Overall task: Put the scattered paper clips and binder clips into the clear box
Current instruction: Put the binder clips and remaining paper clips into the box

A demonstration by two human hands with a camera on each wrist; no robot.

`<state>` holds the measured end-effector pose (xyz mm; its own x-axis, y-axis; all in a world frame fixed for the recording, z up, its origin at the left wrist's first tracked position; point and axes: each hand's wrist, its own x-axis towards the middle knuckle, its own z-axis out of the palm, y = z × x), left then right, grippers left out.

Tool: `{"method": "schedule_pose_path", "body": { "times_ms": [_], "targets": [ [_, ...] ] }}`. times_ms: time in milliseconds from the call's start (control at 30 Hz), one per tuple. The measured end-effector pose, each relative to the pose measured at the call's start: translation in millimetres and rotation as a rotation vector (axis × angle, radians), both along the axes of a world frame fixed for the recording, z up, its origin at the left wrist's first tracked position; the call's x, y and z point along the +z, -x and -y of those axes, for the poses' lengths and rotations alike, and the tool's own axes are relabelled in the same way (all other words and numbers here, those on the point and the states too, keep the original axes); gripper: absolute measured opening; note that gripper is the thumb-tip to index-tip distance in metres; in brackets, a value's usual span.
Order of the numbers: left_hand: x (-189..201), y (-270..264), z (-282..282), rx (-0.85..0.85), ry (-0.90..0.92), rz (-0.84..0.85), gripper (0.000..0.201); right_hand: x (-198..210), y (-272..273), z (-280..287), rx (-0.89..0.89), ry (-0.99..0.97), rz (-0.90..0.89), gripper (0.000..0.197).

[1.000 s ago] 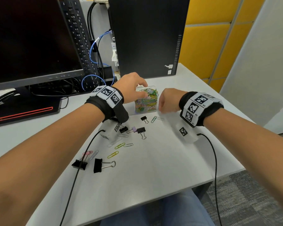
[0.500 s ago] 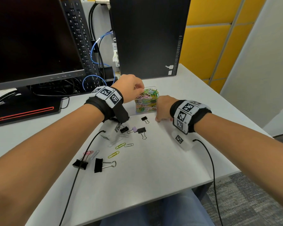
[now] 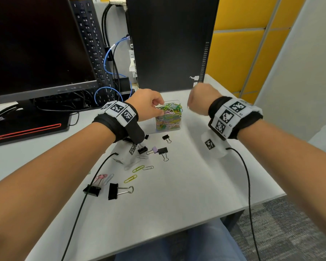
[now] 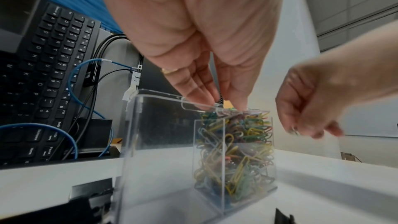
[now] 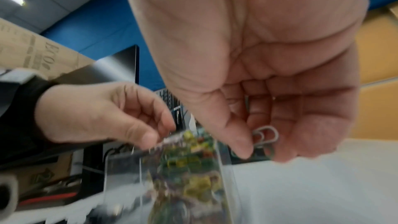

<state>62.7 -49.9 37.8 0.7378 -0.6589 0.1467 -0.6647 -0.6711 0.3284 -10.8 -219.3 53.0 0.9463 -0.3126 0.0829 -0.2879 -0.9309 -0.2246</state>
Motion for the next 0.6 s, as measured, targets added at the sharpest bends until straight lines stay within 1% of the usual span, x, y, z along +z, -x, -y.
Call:
{"method": "schedule_pose_path", "body": {
  "times_ms": [33,100,133,200,300,467,600],
  "targets": [
    [0,0,-1,0.011,-0.006,-0.004,0.036,4,-3,1,0.033,-0.026,0.074,0.018],
    [0,1,-2,0.029,-0.022,-0.005,0.037,11,-8,-4,0.111,-0.133,0.187,0.016],
    [0,2,-2,0.034,-0.024,-0.004,0.036,12,-10,-7,0.148,-0.164,0.222,0.015],
    [-1,2,-2,0.033,-0.027,0.001,0.034,9,-13,-14,0.197,-0.162,0.243,0.014],
    [-1,4,-1,0.011,-0.044,0.003,0.032,1,-21,-20,0.244,-0.1,0.212,0.018],
    [0,4,-1,-0.015,-0.041,0.003,0.027,-11,-30,-24,0.287,0.1,0.097,0.029],
    [-1,3,-3,-0.037,-0.053,0.0,0.025,-14,-34,-26,0.282,0.11,0.053,0.03]
  ]
}}
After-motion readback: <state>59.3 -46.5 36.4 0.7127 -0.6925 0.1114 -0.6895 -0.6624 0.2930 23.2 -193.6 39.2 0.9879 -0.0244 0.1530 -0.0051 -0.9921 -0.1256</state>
